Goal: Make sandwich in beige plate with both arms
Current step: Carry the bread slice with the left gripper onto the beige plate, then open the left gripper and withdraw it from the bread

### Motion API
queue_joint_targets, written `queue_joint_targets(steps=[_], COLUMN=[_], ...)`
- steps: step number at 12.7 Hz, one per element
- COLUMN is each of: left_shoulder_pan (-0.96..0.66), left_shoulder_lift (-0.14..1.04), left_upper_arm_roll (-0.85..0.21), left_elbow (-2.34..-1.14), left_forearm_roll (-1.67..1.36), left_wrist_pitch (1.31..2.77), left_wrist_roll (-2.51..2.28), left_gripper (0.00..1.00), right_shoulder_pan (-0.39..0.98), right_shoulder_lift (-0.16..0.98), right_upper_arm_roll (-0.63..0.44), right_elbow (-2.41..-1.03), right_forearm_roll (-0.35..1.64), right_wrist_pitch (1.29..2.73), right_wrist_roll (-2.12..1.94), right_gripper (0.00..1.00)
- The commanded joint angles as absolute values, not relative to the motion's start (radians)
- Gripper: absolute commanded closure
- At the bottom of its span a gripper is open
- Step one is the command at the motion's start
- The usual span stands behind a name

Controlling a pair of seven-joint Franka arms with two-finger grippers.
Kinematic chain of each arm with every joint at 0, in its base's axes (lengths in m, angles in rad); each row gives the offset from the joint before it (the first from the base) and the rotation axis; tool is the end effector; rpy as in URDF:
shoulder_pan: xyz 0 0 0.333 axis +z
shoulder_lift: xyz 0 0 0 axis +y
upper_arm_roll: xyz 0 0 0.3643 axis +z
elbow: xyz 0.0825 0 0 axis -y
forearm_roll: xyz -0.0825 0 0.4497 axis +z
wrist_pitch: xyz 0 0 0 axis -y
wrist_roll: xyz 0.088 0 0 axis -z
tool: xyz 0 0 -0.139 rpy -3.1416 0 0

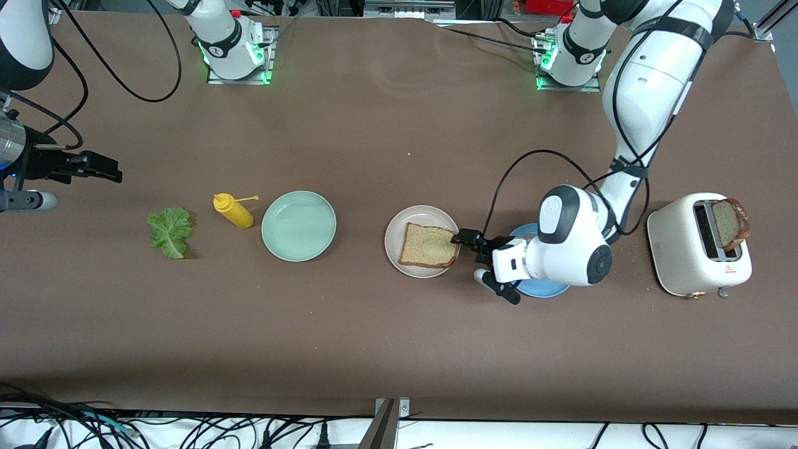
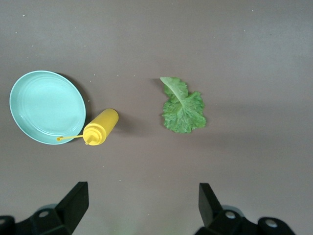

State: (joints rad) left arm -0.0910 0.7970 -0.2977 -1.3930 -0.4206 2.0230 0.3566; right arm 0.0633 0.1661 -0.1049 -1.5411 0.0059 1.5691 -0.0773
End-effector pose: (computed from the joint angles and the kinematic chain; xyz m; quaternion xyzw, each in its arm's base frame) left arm 0.7488 -0.2973 0.2175 0.9310 -0.2163 -0.0735 0.2847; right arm 0.6658 -0.0222 0.5500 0.9975 0.0177 -0.0688 0.0017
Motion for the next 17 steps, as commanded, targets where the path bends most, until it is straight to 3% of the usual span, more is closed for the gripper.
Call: queue_joint_targets(steps=[1,7,11,17], left_shoulder_pan=[-0.075,-0.014,0.056,-0.008], left_shoulder_lift=[0.697,0.447,0.258,0.078], left_upper_arm_roll=[-0.287,-0.288,-0.287,-0.099], left_elbow=[-1.411,-1.404,-1.402,-1.459], left_forearm_roll=[-0.289,0.032,0.107,0.084], left_wrist_pitch=[1.953,1.673,1.528,1.479], left_wrist_roll=[0.261,0.019,-0.021,-0.006], left_gripper=[0.0,0.0,0.0,0.0], right_shoulder_pan=[0.057,0.037,-0.015,-0.104], right_shoulder_lift=[0.175,0.199,0.201,0.207], right_upper_arm_roll=[-0.103,-0.106,-0.106,-0.106], right_elbow=[-1.525,-1.525,-1.531,-1.548], right_forearm_roll=[0.009,0.041,0.109,0.391], right_wrist_pitch=[1.56,1.557,1.554,1.545], right_wrist_roll=[-0.084,-0.087,-0.352,-0.648], right_gripper=[0.0,0.0,0.0,0.0])
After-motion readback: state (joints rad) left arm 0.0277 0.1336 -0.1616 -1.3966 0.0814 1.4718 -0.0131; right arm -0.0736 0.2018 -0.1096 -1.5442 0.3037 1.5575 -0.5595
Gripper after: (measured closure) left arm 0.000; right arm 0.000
